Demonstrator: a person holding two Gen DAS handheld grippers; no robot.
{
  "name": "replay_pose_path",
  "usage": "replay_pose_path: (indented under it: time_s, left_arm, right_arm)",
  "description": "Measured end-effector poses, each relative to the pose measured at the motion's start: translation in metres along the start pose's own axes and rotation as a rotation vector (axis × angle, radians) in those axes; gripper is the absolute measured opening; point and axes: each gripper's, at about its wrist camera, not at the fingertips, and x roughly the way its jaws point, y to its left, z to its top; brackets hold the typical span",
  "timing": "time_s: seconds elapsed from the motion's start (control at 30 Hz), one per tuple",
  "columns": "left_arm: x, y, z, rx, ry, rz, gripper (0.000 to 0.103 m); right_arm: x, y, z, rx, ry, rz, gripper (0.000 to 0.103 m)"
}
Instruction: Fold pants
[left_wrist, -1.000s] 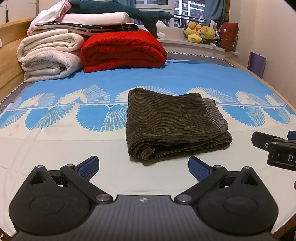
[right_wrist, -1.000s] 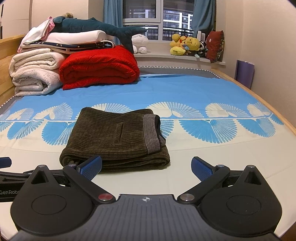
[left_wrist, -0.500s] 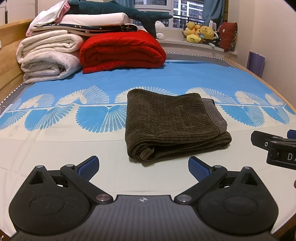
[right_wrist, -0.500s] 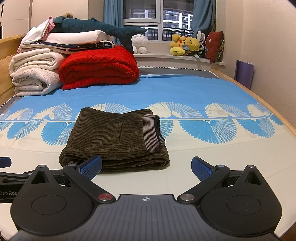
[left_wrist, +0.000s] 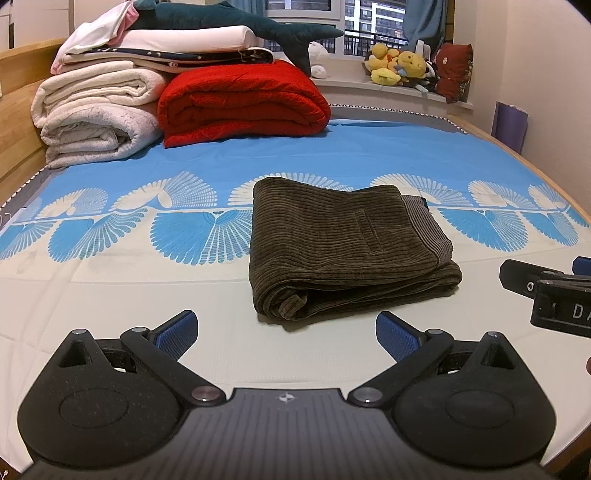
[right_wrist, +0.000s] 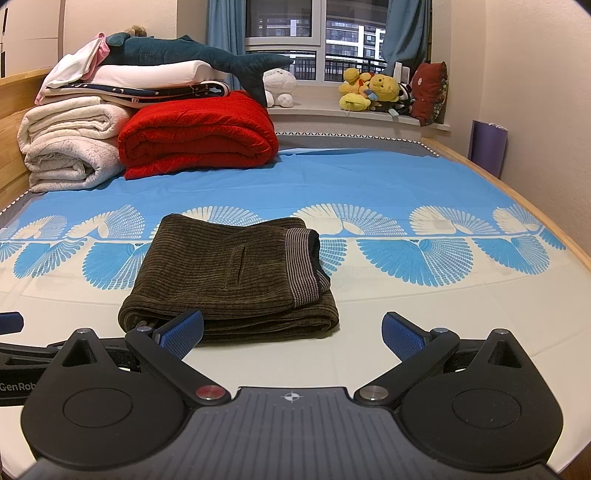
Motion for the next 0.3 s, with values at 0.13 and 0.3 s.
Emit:
replay_pose_path:
  time_s: [0.13, 0.3]
  left_arm:
    - [-0.0004, -0.0001, -0.0003, 0.004, -0.005, -0.004, 0.103]
    - [-0.0010, 0.0010, -0.0014, 0.015, -0.014, -0.007, 0.103]
  right_arm:
    - [0.0000, 0.0000, -0.0001, 0.001, 0.000, 0.000, 0.102]
    - [0.0000, -0.0001, -0.0002, 0.000, -0.001, 0.001, 0.102]
